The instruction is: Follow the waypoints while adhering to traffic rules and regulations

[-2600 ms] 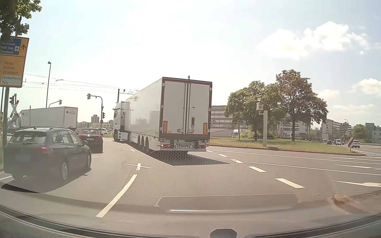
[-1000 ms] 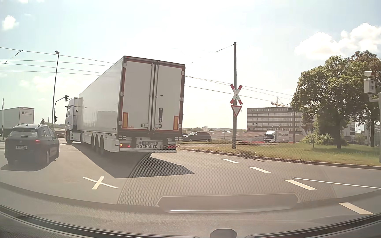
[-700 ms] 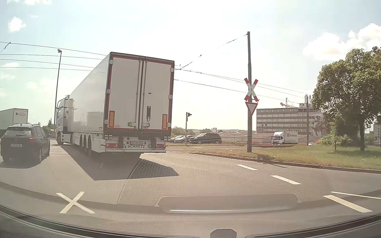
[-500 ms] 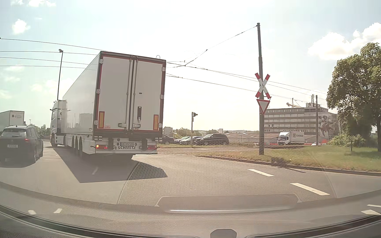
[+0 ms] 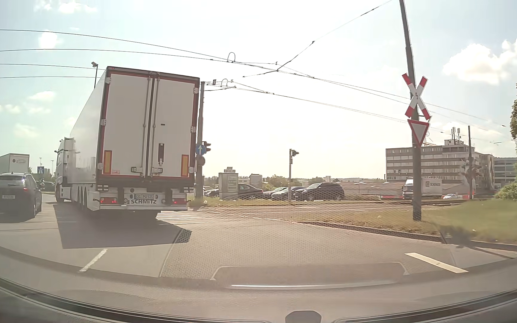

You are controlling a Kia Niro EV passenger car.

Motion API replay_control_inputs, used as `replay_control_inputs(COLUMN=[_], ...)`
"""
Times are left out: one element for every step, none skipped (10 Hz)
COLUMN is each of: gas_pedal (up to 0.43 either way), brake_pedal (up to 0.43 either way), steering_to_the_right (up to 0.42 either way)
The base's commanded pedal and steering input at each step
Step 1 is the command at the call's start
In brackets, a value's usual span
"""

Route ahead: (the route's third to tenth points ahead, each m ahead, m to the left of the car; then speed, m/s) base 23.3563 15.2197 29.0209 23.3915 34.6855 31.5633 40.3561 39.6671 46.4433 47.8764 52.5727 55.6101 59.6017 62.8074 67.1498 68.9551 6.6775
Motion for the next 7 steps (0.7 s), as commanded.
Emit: replay_control_inputs(gas_pedal=[0.047,0.047,0.047,0.047,0.047,0.047,0.047], brake_pedal=[0.030,0.030,0.030,0.030,0.030,0.030,0.030], steering_to_the_right=[-0.135,-0.139,-0.145,-0.149,-0.150,-0.158,-0.167])
